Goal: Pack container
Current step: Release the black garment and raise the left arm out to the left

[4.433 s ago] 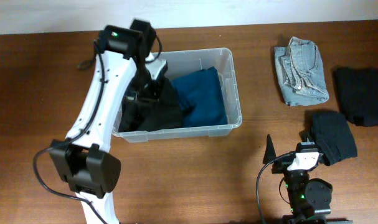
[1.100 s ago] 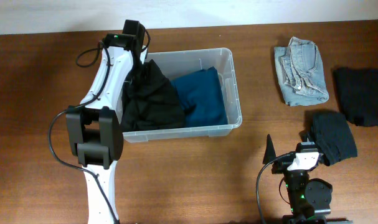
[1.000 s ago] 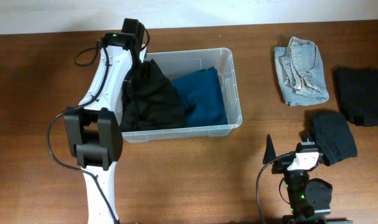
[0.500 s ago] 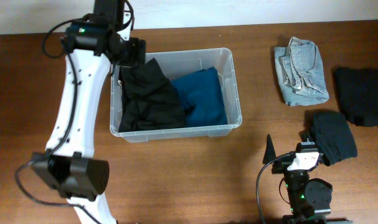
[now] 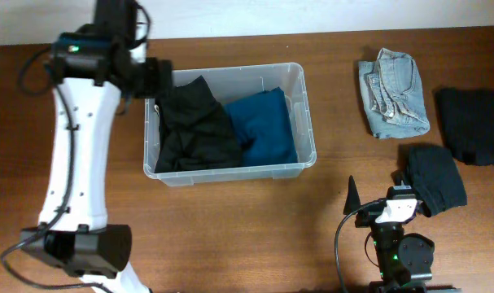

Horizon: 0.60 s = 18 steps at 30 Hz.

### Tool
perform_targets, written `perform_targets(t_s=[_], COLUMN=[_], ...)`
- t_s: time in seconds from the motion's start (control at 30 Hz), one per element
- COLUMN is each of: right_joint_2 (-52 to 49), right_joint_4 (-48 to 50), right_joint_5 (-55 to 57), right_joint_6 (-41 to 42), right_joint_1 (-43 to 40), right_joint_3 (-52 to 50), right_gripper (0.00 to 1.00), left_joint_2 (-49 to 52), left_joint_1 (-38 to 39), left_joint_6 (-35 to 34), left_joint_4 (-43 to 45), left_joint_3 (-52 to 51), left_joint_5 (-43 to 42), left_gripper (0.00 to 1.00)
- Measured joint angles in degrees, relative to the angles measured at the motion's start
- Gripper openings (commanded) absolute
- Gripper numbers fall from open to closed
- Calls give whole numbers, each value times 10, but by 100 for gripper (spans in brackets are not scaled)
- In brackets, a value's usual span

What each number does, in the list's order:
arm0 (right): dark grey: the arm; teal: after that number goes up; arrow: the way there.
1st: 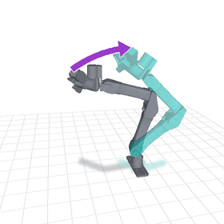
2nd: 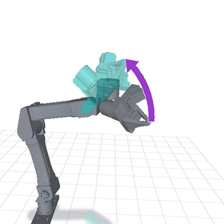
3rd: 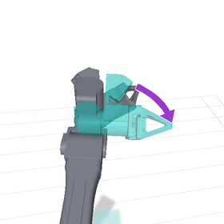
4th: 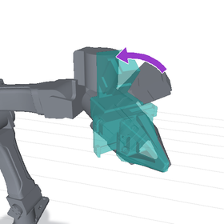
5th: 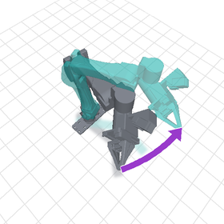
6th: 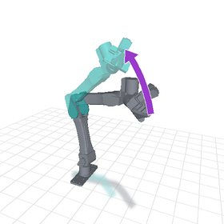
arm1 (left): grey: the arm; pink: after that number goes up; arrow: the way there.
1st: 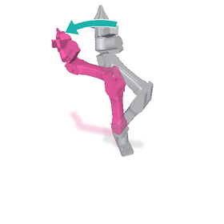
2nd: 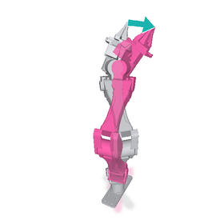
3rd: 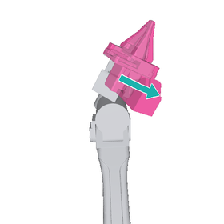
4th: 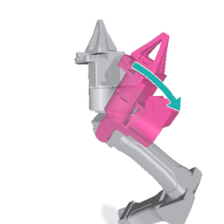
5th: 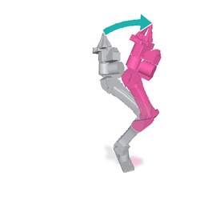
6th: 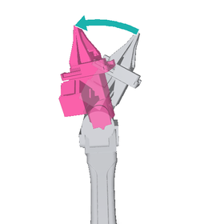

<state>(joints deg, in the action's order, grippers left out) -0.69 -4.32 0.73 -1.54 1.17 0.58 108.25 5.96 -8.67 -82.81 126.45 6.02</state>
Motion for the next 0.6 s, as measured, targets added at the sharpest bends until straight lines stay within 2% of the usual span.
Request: perform_targets(t_s=[0.27, 0.6], right_joint_2=[0, 0], right_joint_4=[0, 0], right_joint_5=[0, 0], right_joint_6=[0, 0], right_joint_1=[0, 0], right_joint_3=[0, 0], right_gripper=[98, 98], left_joint_2=[-10, -10], left_joint_1=[-83, -95], left_joint_6=[-19, -19], left_joint_4=[-33, -34], left_joint_3=[0, 0], left_joint_5=[17, 19], left_gripper=[99, 99])
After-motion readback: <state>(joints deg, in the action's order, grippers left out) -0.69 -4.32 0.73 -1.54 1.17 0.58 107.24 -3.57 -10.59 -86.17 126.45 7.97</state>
